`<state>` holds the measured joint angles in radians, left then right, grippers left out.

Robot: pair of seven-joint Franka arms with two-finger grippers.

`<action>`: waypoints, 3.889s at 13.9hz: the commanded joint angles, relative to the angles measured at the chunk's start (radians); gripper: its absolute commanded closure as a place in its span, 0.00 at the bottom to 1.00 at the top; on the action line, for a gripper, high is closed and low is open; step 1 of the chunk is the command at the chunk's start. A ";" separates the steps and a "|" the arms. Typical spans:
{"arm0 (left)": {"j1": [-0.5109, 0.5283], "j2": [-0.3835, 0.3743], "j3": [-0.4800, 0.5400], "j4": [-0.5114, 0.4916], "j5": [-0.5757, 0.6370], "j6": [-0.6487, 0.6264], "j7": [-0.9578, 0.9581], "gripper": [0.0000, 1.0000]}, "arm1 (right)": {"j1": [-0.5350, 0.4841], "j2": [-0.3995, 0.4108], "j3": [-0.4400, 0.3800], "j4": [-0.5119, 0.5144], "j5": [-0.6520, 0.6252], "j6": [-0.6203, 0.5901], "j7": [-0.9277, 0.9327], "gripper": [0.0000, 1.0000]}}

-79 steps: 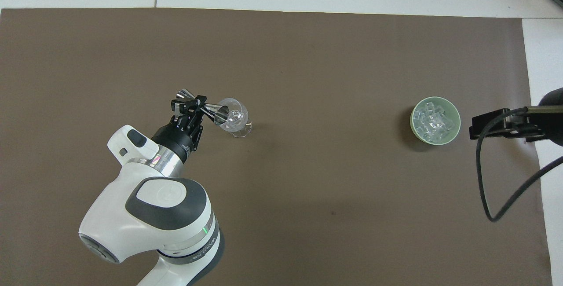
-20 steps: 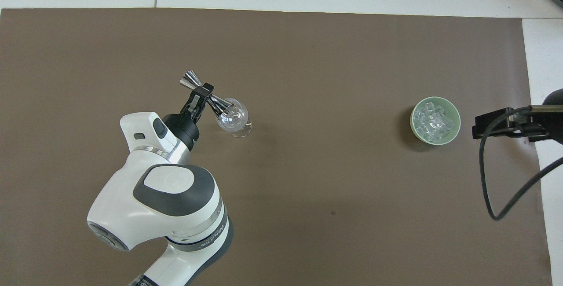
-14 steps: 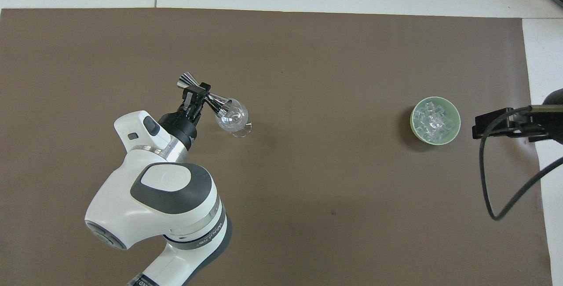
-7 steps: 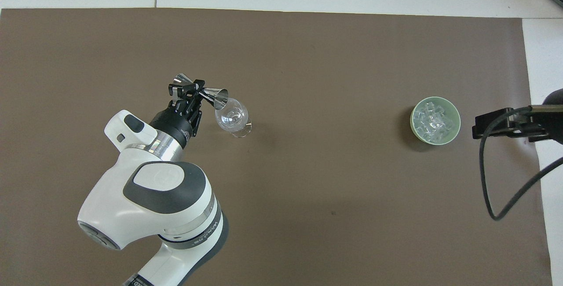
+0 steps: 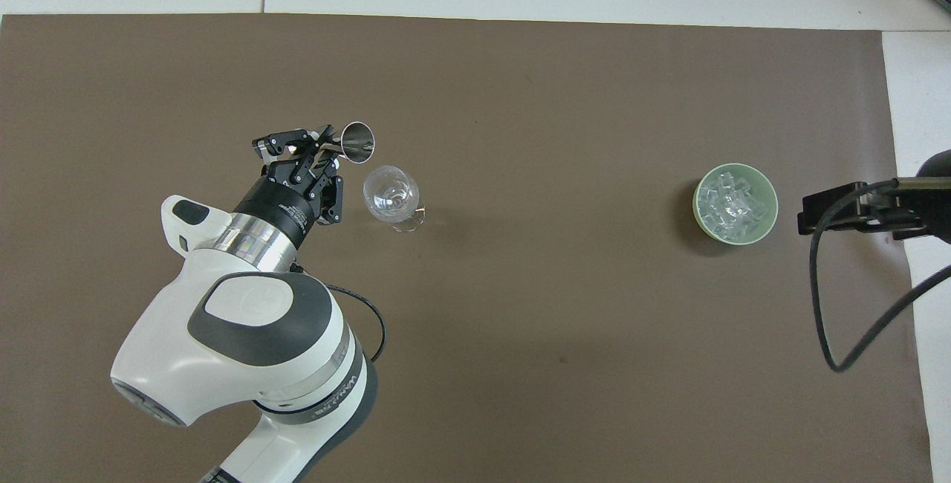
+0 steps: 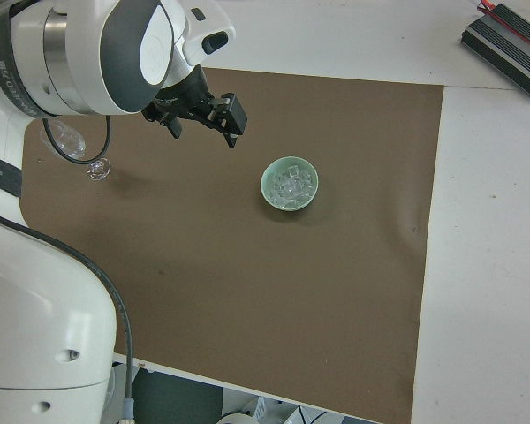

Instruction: Pour wine and add ice with both arms

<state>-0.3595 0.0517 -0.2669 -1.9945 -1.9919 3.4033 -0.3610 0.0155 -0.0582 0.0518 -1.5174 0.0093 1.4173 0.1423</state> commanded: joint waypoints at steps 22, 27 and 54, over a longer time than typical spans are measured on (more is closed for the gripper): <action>0.215 -0.108 0.006 -0.101 0.010 -0.165 -0.273 1.00 | -0.035 -0.037 0.006 -0.082 0.015 0.064 -0.013 0.00; 0.221 -0.110 0.008 -0.116 0.012 -0.186 -0.248 1.00 | -0.098 -0.086 0.005 -0.318 0.015 0.302 -0.098 0.00; 0.408 -0.211 0.155 -0.331 0.555 -0.815 -1.041 1.00 | -0.151 0.216 0.005 -0.630 0.000 0.950 -0.161 0.28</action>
<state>0.0261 -0.1240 -0.1084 -2.2704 -1.4617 2.6428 -1.3209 -0.1244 0.1585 0.0488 -2.1261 0.0090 2.3429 0.0057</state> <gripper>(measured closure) 0.784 0.256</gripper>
